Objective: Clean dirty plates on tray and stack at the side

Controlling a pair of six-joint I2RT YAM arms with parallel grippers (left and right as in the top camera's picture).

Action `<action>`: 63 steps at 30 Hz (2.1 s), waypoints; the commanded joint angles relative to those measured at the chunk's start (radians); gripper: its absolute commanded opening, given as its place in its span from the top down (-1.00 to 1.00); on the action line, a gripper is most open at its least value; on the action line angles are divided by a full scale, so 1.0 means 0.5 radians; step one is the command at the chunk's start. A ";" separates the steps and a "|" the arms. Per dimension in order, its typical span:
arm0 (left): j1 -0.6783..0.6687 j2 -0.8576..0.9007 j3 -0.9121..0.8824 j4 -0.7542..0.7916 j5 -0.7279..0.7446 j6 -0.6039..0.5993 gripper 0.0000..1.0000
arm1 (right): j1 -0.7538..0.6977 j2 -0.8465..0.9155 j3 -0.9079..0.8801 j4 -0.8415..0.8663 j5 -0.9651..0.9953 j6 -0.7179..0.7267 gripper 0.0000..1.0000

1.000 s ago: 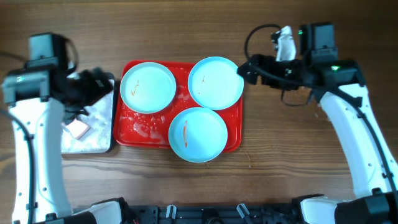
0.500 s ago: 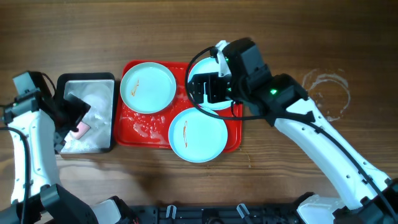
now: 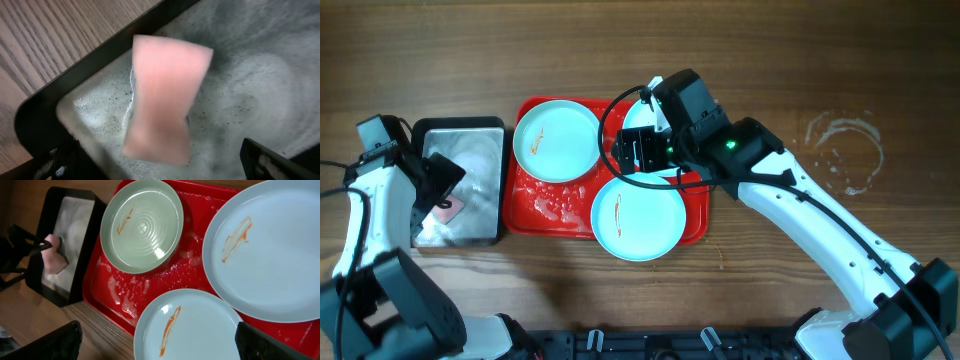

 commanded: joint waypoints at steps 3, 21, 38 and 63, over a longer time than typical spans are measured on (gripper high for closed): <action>0.011 0.203 -0.014 0.137 -0.034 0.031 -1.00 | 0.002 0.021 0.030 -0.020 0.035 0.018 -0.97; 0.011 0.365 -0.014 0.364 -0.033 0.031 0.34 | 0.002 0.021 0.030 -0.071 0.056 0.022 -0.98; 0.001 -0.037 0.404 -0.269 0.455 0.175 0.92 | 0.003 0.114 0.030 0.307 0.033 0.343 -0.96; -0.362 -0.229 0.475 -0.468 0.289 0.218 0.92 | 0.172 0.916 0.030 0.893 0.138 0.631 0.15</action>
